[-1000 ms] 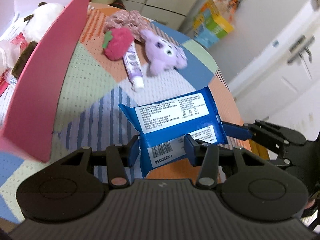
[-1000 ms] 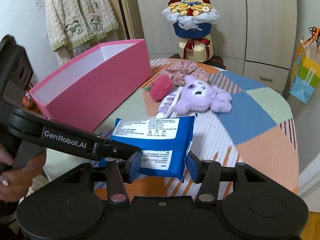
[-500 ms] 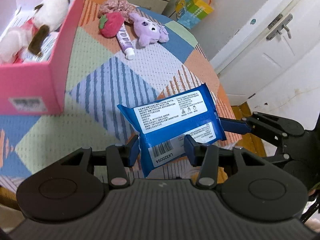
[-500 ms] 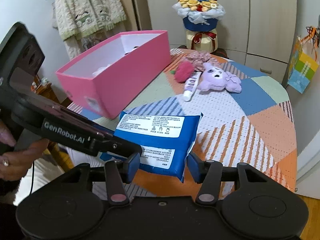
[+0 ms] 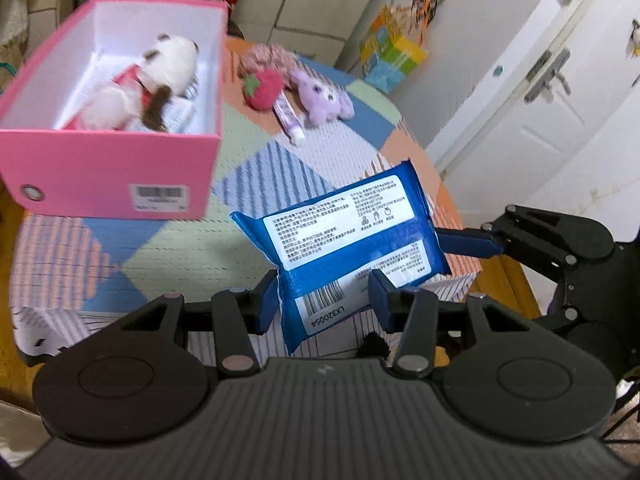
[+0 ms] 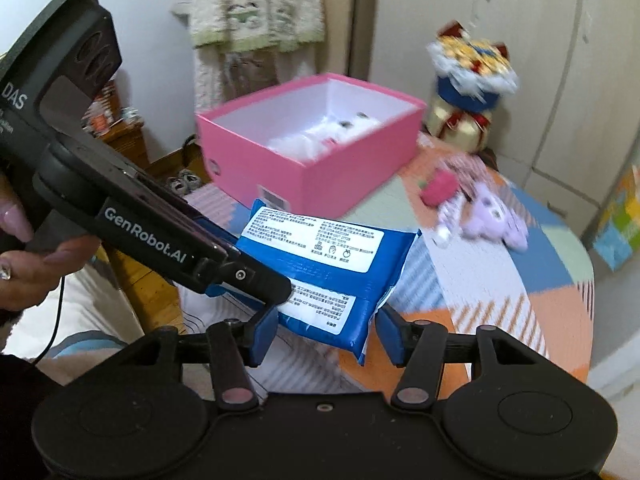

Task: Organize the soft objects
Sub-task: 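Lift the blue wipes packet with both tools and carry it over the box, then lower the wipes packet into the box and open both tools, then move both tools back toward the purple plush toy, then close both tools on the purple plush toy from either side, then lift the purple plush toy with both tools and carry it over the pink box, then lower the purple plush into the box and open both tools, then move both tools back toward the white tube on the table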

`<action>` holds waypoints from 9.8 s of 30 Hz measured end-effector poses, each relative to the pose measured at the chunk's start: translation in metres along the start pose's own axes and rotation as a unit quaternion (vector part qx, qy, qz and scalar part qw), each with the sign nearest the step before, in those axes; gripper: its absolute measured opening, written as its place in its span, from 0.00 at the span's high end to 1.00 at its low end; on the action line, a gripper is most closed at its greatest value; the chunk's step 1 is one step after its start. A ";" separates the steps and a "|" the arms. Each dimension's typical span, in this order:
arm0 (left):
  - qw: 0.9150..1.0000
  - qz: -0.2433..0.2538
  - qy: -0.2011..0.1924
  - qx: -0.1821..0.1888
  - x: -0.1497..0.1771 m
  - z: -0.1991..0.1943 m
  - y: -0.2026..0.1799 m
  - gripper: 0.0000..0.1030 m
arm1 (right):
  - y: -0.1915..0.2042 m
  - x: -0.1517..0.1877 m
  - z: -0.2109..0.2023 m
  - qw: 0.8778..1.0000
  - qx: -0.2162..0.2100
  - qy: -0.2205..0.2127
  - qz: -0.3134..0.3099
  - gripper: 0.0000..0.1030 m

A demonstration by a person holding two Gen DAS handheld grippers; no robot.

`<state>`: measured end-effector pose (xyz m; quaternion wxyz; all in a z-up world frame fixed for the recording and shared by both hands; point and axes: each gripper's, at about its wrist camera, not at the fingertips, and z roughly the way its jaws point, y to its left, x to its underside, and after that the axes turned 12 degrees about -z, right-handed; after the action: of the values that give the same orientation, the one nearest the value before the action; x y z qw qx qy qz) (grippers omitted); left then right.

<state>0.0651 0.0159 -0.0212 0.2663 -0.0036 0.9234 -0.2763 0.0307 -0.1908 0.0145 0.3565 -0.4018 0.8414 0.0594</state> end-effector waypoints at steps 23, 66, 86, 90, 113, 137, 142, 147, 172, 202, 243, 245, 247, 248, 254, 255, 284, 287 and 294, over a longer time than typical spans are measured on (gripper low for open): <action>0.983 -0.028 -0.167 -0.065 -0.106 -0.037 0.071 0.55 | -0.013 -0.119 0.072 0.987 -0.015 -0.146 -0.071 0.33; 0.971 -0.025 -0.184 -0.148 -0.114 -0.018 0.102 0.41 | -0.051 -0.138 0.152 0.988 -0.052 -0.102 -0.108 0.36; 0.977 0.044 -0.184 -0.098 -0.052 -0.073 0.051 0.38 | -0.028 -0.104 0.052 0.990 -0.040 -0.114 -0.074 0.35; 0.977 0.059 -0.183 -0.094 -0.040 -0.077 0.039 0.36 | -0.029 -0.089 0.033 0.990 -0.035 -0.122 -0.064 0.35; 0.986 0.136 -0.100 -0.010 -0.049 0.020 -0.050 0.33 | -0.105 0.027 0.000 0.989 0.036 -0.123 0.077 0.20; 0.987 0.088 -0.133 -0.010 -0.114 0.148 -0.075 0.34 | -0.210 0.042 0.089 0.981 0.061 -0.169 0.079 0.16; 0.989 0.052 -0.138 -0.028 -0.130 0.189 -0.069 0.36 | -0.231 0.038 0.127 0.986 0.036 -0.146 0.073 0.16; 0.990 0.007 -0.135 -0.049 -0.143 0.222 -0.063 0.38 | -0.261 0.037 0.162 0.985 0.005 -0.132 0.115 0.12; 0.995 -0.032 -0.087 -0.035 -0.144 0.255 -0.054 0.55 | -0.259 0.041 0.199 0.984 -0.026 -0.077 0.156 0.11; 0.998 0.055 -0.017 0.012 -0.066 0.129 -0.073 0.55 | -0.133 0.046 0.082 0.986 0.032 -0.067 0.149 0.06; 0.991 -0.030 -0.133 0.009 -0.110 -0.036 0.079 0.54 | -0.014 -0.121 0.091 0.992 -0.049 -0.116 0.017 0.05; 0.991 -0.043 -0.128 0.007 -0.119 -0.027 0.089 0.54 | -0.019 -0.127 0.104 0.992 -0.060 -0.109 0.020 0.05; 0.991 -0.053 -0.123 0.005 -0.126 -0.019 0.097 0.54 | -0.024 -0.132 0.115 0.992 -0.069 -0.101 0.023 0.05; 0.991 -0.060 -0.120 0.005 -0.129 -0.014 0.102 0.54 | -0.026 -0.135 0.122 0.993 -0.072 -0.095 0.024 0.05; 0.990 -0.092 -0.104 -0.002 -0.142 0.009 0.121 0.54 | -0.033 -0.151 0.153 0.996 -0.071 -0.061 0.011 0.05; 0.990 -0.100 -0.102 -0.004 -0.143 0.013 0.124 0.54 | -0.035 -0.152 0.157 0.996 -0.073 -0.057 0.011 0.05; 0.983 -0.020 -0.165 -0.083 -0.115 -0.027 0.092 0.38 | -0.020 -0.146 0.141 0.998 0.007 -0.044 -0.045 0.06; 0.982 -0.008 -0.170 -0.077 -0.106 -0.038 0.084 0.38 | -0.013 -0.142 0.125 0.997 0.014 -0.053 -0.051 0.06; 0.982 0.018 -0.176 -0.073 -0.081 -0.053 0.063 0.38 | -0.006 -0.125 0.090 0.995 0.036 -0.072 -0.060 0.06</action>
<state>0.1173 0.1088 0.0242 0.4283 -0.0551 0.8799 -0.1984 0.1371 -0.0808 0.0301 0.4331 -0.4332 0.7896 0.0363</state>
